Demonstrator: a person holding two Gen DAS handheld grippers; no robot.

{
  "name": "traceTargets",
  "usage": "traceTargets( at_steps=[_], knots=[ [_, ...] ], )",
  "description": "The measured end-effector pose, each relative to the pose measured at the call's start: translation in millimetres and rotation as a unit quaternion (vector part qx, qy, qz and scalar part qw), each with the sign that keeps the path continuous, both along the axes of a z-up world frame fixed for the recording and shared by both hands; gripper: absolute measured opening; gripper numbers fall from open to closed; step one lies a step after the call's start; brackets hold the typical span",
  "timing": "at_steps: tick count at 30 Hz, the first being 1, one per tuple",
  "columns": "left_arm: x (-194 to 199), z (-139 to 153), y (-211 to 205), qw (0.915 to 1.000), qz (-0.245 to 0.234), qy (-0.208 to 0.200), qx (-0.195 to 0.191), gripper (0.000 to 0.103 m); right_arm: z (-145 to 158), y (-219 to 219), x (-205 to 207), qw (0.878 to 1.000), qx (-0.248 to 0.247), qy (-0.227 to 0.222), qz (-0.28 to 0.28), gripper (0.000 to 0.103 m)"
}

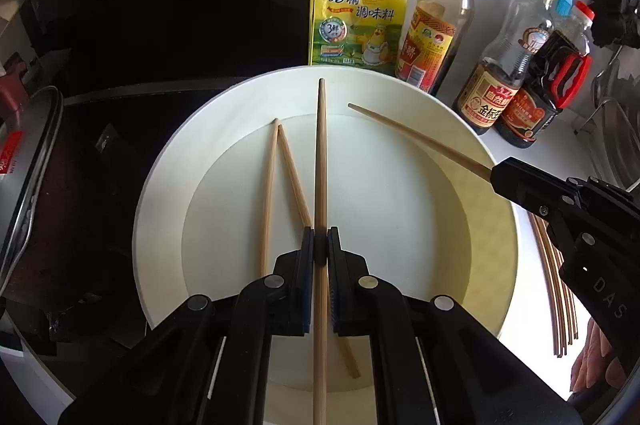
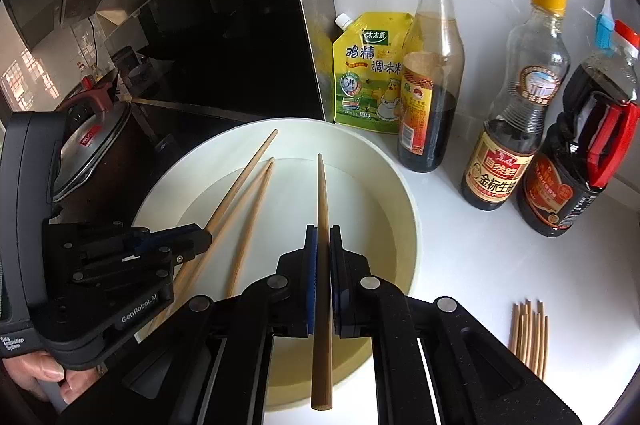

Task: Organize utensils
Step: 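Carry the chopstick with the right tool into the basin and open, then withdraw the right tool from the basin back toward the chopstick bundle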

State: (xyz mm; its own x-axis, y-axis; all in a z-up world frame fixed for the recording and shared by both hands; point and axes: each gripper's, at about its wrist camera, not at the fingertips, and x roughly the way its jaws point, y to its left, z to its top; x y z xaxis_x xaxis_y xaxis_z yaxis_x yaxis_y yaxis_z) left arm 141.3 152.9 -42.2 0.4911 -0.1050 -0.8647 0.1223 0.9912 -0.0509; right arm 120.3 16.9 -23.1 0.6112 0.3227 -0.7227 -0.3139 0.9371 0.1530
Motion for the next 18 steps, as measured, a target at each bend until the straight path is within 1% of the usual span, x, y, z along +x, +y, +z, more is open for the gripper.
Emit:
traceTargets(
  at_steps=[7, 12, 13, 14, 15, 16, 17, 18],
  knots=[
    [16, -25, 12, 0.9995, 0.008, 0.029, -0.004, 0.007, -23, 15, 19, 0.999, -0.017, 0.035, -0.004, 0.006],
    [23, -35, 19, 0.9988, 0.020, 0.043, -0.012, 0.008, -35, 20, 25, 0.998, -0.027, 0.060, 0.002, 0.006],
    [23, -36, 21, 0.9986, 0.024, 0.045, -0.014, 0.009, -35, 21, 25, 0.998, -0.028, 0.064, 0.004, 0.007],
    [23, -36, 23, 0.9985, 0.028, 0.044, -0.015, 0.017, -35, 22, 26, 0.997, -0.030, 0.065, 0.005, 0.009],
    [22, -35, 25, 0.9985, 0.031, 0.042, -0.016, 0.027, -34, 23, 25, 0.998, -0.030, 0.062, 0.006, 0.018],
    [22, -33, 27, 0.9986, 0.034, 0.037, -0.013, 0.034, -32, 24, 23, 0.998, -0.032, 0.056, 0.007, 0.022],
    [21, -31, 28, 0.9987, 0.038, 0.033, -0.011, 0.047, -30, 24, 21, 0.998, -0.036, 0.049, 0.007, 0.026],
    [20, -29, 30, 0.9987, 0.042, 0.027, -0.010, 0.057, -28, 24, 19, 0.998, -0.038, 0.044, 0.007, 0.026]
  ],
)
